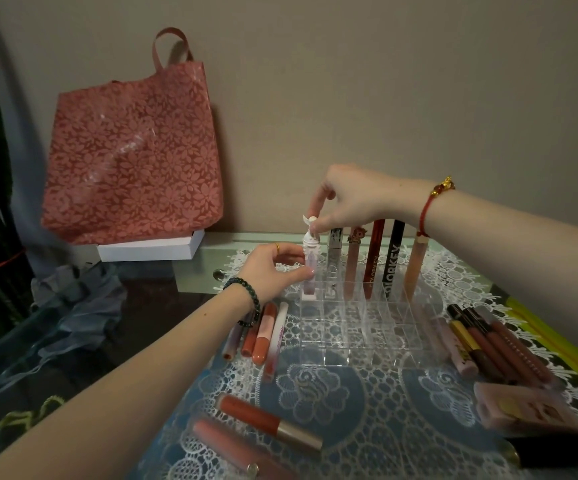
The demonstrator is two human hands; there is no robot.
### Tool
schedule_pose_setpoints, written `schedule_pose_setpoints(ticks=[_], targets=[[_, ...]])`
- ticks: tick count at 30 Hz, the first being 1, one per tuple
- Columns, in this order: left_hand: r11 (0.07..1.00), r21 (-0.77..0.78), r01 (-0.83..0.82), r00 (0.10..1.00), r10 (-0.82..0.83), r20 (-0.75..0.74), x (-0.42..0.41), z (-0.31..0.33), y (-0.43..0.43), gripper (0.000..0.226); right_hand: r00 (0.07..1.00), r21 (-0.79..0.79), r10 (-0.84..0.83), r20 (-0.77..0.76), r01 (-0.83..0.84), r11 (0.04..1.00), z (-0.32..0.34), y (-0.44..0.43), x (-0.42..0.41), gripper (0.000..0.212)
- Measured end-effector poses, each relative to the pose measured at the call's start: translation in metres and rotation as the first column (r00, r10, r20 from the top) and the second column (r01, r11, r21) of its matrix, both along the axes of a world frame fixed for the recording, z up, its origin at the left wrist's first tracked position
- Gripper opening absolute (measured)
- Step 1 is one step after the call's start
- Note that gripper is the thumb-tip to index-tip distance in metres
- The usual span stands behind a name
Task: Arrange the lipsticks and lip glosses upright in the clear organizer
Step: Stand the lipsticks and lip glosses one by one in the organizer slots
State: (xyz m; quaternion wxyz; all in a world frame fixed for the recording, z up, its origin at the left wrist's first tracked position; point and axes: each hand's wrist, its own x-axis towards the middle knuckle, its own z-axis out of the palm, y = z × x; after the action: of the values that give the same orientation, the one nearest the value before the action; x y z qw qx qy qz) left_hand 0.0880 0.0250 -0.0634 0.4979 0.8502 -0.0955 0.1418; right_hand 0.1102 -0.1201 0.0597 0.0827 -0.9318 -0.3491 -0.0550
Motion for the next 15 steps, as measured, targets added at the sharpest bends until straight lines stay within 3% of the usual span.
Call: schedule_pose_setpoints(ticks=[6, 15], targets=[[1.0, -0.022, 0.001, 1.0, -0.001, 0.0, -0.005, 0.008, 0.002, 0.023, 0.999, 0.01, 0.023, 0.039, -0.024, 1.0, 0.0, -0.002, -0.001, 0.03], [0.997, -0.029, -0.074, 0.997, 0.075, 0.031, -0.024, 0.025, 0.023, 0.027, 0.979, 0.172, 0.04, 0.202, -0.076, 0.982, 0.01, -0.017, -0.021, 0.039]])
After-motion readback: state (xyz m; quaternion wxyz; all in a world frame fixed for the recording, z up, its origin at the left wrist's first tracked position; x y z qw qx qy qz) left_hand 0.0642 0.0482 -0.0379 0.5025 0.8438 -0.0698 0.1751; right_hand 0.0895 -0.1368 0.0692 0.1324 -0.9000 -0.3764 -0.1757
